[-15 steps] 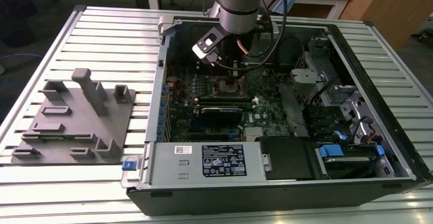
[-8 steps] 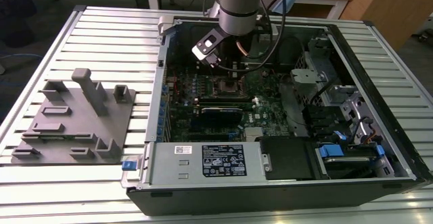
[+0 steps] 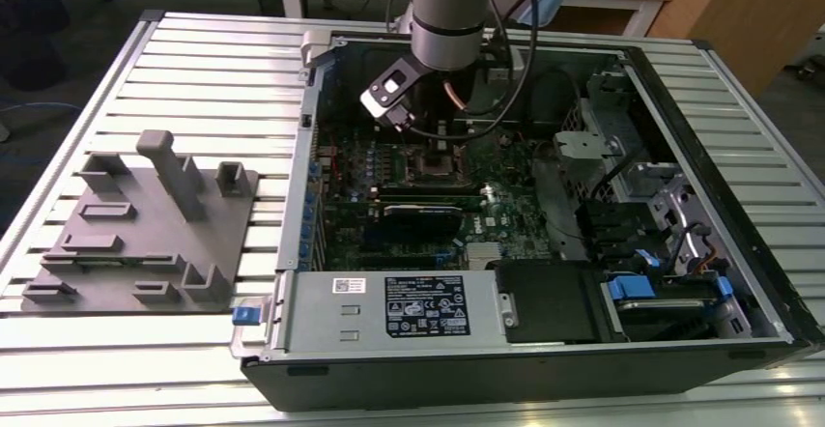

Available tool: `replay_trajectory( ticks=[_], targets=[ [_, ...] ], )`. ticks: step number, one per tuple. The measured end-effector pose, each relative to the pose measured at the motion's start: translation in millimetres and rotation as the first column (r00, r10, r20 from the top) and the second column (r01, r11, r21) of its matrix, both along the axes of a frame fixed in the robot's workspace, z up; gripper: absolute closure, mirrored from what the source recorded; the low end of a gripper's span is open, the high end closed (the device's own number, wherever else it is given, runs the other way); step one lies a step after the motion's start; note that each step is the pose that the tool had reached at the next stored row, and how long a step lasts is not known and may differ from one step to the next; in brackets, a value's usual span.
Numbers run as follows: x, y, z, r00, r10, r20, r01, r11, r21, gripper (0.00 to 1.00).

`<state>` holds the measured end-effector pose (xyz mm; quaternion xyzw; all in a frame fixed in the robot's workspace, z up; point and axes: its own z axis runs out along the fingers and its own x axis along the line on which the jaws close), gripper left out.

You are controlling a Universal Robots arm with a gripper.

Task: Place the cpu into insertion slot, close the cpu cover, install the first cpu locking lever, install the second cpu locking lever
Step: 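Close the cpu cover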

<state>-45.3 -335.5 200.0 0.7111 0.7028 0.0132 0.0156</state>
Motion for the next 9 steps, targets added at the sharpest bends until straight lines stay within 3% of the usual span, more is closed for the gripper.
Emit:
replay_trajectory(
  ticks=[9],
  targets=[
    [-0.2,-0.2,-3.0,1.0,0.0,-0.0005,0.0,1.0,-0.0009,0.9]
  ],
)
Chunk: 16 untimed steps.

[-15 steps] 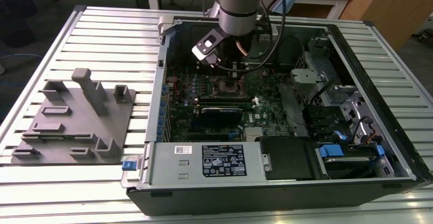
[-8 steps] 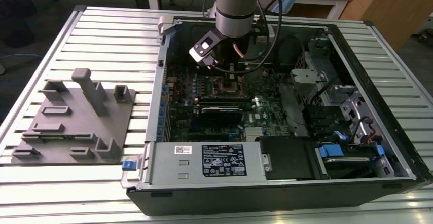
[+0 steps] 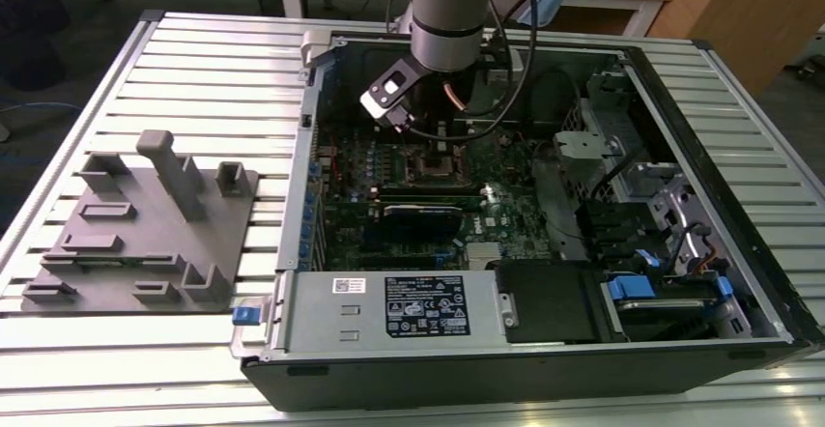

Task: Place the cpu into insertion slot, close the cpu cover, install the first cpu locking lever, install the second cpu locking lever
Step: 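Close the cpu cover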

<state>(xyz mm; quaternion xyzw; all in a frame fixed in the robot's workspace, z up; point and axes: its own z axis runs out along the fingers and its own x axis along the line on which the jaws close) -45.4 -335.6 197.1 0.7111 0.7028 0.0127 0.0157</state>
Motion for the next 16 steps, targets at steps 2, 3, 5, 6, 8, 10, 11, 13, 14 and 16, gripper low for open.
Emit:
replay_trajectory(
  ticks=[2,3,5,6,8,10,11,13,14,16],
  targets=[
    [0.0,0.0,-0.2,1.0,0.0,0.0002,0.0,1.0,0.0004,0.9],
    [0.0,0.0,-0.2,1.0,0.0,0.0002,0.0,1.0,0.0004,0.9],
    [0.0,0.0,0.0,1.0,0.0,0.0002,0.0,1.0,0.0005,0.9],
    [0.1,0.1,0.3,1.0,0.0,0.0006,0.0,1.0,0.001,0.9],
    [0.3,0.5,1.9,1.0,0.0,0.0018,0.0,1.0,0.0031,0.9],
    [0.2,0.3,4.5,1.0,0.0,0.0006,0.0,1.0,0.0012,0.9],
    [0.1,0.2,5.5,1.0,0.0,0.0006,0.0,1.0,0.0012,0.9],
    [0.1,0.2,7.4,1.0,0.0,0.0005,0.0,1.0,0.001,0.9],
    [0.1,0.2,8.1,1.0,0.0,0.0005,0.0,1.0,0.0009,0.9],
    [0.1,0.2,8.1,1.0,0.0,0.0006,0.0,1.0,0.0012,0.9]
  ],
)
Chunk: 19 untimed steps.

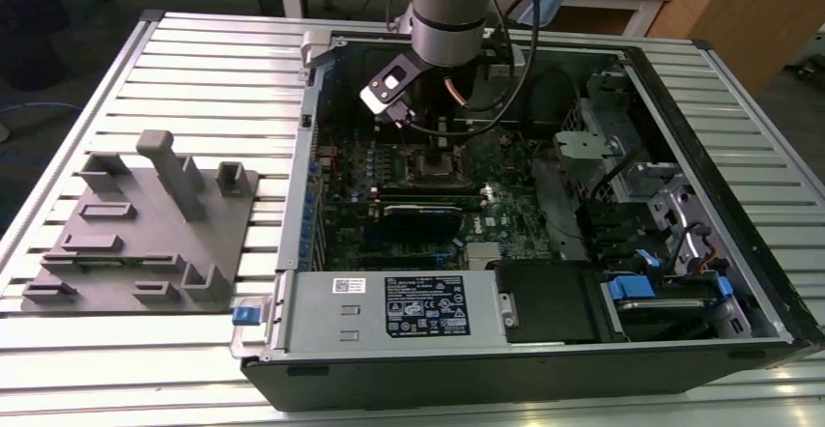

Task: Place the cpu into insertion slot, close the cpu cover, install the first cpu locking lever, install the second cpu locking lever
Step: 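Close the cpu cover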

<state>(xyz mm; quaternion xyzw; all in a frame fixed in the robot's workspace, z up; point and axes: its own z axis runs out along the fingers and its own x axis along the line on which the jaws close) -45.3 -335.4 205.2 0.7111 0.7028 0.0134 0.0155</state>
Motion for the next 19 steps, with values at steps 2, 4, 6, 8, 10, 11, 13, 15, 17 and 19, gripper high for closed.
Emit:
replay_trajectory(
  ticks=[2,4,6,8,10,11,13,15,17,19],
  targets=[
    [0.0,-0.1,0.6,1.0,0.0,-0.0002,0.0,1.0,-0.0003,0.9],
    [0.0,-0.1,0.6,1.0,0.0,-0.0002,0.0,1.0,-0.0003,0.9],
    [0.0,-0.1,1.0,1.0,0.0,-0.0003,0.0,1.0,-0.0005,0.9],
    [-0.1,-0.1,2.0,1.0,0.0,-0.0004,0.0,1.0,-0.0006,0.9],
    [0.0,-0.1,3.6,1.0,0.0,-0.0002,0.0,1.0,-0.0004,0.9],
    [-0.1,-0.1,4.4,1.0,0.0,-0.0003,0.0,1.0,-0.0004,0.9],
    [0.0,-0.1,6.2,1.0,0.0,-0.0002,0.0,1.0,-0.0003,0.9],
    [0.0,-0.1,8.4,1.0,0.0,-0.0002,0.0,1.0,-0.0004,0.9],
    [0.0,0.0,10.6,1.0,0.0,-0.0002,0.0,1.0,-0.0003,0.9],
    [0.0,-0.1,12.8,1.0,0.0,-0.0001,0.0,1.0,-0.0002,0.9]
  ],
)
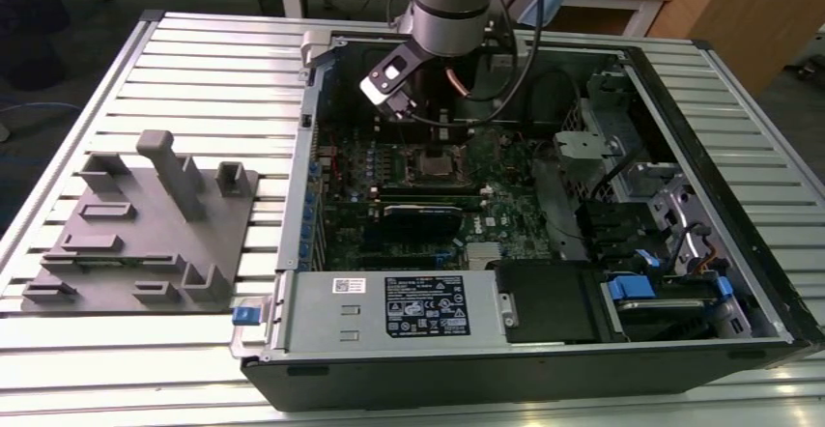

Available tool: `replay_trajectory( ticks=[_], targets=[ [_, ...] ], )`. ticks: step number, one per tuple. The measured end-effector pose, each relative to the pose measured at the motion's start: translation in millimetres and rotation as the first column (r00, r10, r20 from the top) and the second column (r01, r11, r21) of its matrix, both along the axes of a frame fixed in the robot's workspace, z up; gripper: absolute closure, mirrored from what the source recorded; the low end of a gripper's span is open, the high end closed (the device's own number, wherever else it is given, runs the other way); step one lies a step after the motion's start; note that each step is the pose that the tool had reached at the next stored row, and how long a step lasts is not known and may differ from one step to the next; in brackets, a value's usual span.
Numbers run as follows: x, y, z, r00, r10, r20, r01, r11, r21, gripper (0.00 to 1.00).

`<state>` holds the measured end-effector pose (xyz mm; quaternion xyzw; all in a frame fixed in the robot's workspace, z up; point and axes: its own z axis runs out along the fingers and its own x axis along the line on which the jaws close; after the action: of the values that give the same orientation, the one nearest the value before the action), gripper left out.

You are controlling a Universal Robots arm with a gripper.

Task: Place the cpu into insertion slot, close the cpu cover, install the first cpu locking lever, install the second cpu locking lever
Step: 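Close the cpu cover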

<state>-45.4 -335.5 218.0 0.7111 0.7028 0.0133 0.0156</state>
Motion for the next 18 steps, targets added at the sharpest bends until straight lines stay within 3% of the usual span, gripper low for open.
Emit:
replay_trajectory(
  ticks=[18],
  targets=[
    [0.0,0.0,22.6,1.0,0.0,0.0,0.0,1.0,0.0001,0.9]
  ],
)
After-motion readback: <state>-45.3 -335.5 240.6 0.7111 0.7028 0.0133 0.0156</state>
